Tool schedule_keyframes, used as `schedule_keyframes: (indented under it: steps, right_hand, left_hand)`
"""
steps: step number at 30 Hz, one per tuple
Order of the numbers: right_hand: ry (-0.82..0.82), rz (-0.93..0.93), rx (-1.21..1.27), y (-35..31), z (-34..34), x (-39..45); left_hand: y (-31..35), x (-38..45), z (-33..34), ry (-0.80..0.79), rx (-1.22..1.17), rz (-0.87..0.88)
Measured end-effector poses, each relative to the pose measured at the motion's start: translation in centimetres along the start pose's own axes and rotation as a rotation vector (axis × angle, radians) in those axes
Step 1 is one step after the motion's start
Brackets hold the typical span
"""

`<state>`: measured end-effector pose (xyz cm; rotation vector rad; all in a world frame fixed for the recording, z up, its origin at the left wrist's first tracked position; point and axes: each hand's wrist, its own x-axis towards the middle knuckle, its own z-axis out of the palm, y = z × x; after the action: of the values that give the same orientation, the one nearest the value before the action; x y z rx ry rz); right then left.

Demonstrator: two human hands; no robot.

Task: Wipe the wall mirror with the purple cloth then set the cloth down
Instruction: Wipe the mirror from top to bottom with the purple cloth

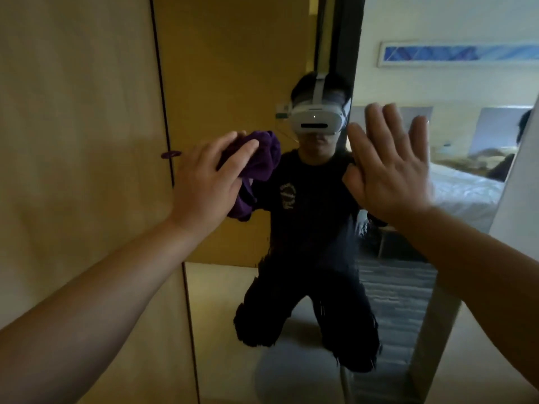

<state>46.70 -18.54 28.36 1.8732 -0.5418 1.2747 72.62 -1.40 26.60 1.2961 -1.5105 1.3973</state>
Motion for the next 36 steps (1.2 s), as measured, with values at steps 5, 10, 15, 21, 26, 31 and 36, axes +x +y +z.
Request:
schedule_keyframes:
  steps: [5, 10, 15, 21, 26, 31, 36]
  right_hand:
    - [-0.056, 0.026, 0.004, -0.1, -0.5, 0.1]
    - [-0.082, 0.037, 0.038, -0.1, -1.0, -0.2]
    - [-0.029, 0.013, -0.034, -1.6, 0.5, -2.3]
    - [0.032, 0.003, -0.026, -1.5, 0.6, -2.2]
    - [0.032, 0.022, -0.001, -1.5, 0.6, -2.3]
    - [0.055, 0.011, 0.019, -1.4, 0.6, -2.4]
    - [0.002, 0.070, 0.080, -1.9, 0.6, -2.5]
  left_hand:
    - [-0.3, -2.4, 0.0, 0.007, -0.049, -0.105]
    - [-1.2, -3.0, -0.7, -0.110, -0.112, -0.093]
    - [-1.7, -4.6, -0.8, -0.160, -0.089, -0.135]
    - [-3.5, -3.2, -1.1, -0.116, -0.012, -0.055]
    - [-6.2, 2.3, -1.9, 0.079, 0.128, 0.001]
    - [-7.1, 3.2, -0.3, -0.138, 0.161, 0.089]
    - [-6.3, -1.9, 1.0, -0.191, 0.165, 0.232]
